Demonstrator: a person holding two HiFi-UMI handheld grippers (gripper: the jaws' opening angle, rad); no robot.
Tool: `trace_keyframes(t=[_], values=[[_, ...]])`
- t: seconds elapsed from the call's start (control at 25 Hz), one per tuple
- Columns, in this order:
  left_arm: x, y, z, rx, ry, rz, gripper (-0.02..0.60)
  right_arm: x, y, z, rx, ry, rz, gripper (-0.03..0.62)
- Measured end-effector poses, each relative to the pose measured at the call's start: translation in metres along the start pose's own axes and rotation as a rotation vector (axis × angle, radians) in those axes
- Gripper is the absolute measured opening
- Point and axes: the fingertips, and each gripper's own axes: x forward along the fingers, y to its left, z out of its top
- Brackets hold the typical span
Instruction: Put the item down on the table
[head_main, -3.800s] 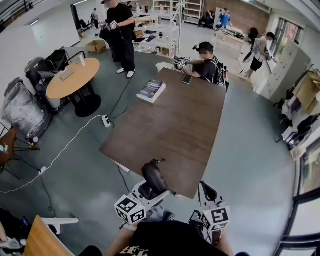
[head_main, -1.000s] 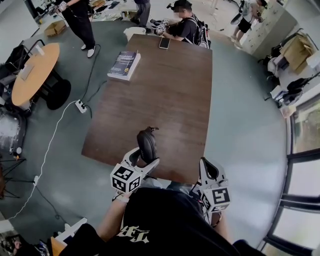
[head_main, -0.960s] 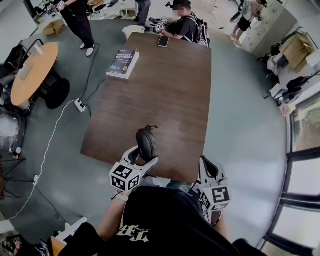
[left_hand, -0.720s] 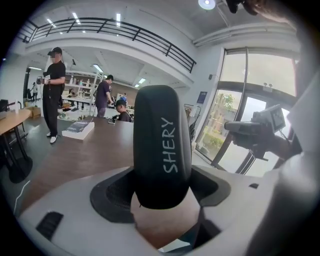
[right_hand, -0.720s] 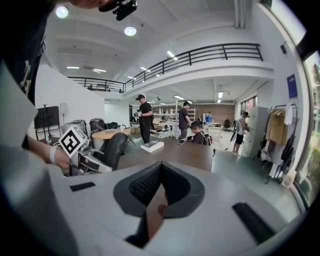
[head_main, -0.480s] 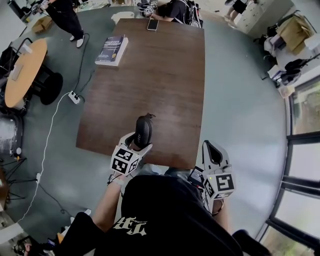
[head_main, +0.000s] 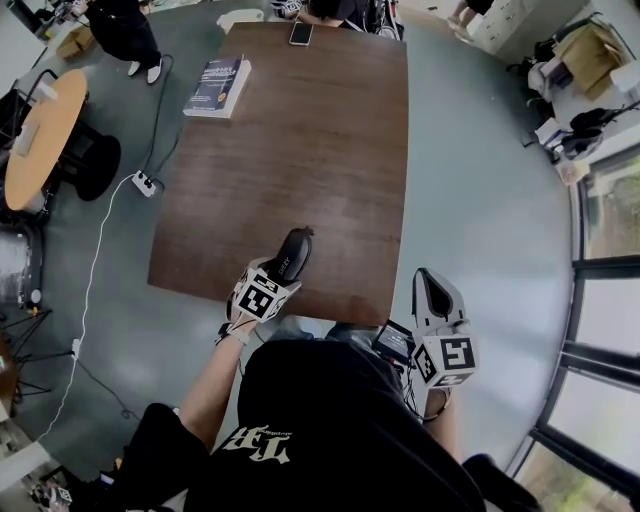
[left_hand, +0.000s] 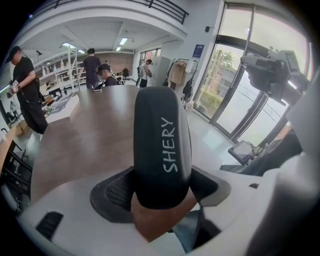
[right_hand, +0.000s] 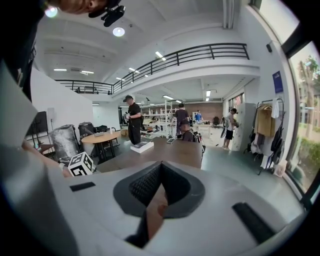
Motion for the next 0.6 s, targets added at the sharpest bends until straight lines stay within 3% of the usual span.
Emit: trace_keyframes(t=[0.36, 0.6], values=[[0.023, 0.017, -0.028, -0.016, 0.119, 0.012, 0.337, 0.001, 0.001, 0.001, -0.002, 0.007, -0.005, -0.014], [0.041, 0.026, -0.052, -0.006, 0.256, 0.024, 0.337, 0.002, 0.004, -0.001, 0.015, 0.008, 0.005, -0.014]])
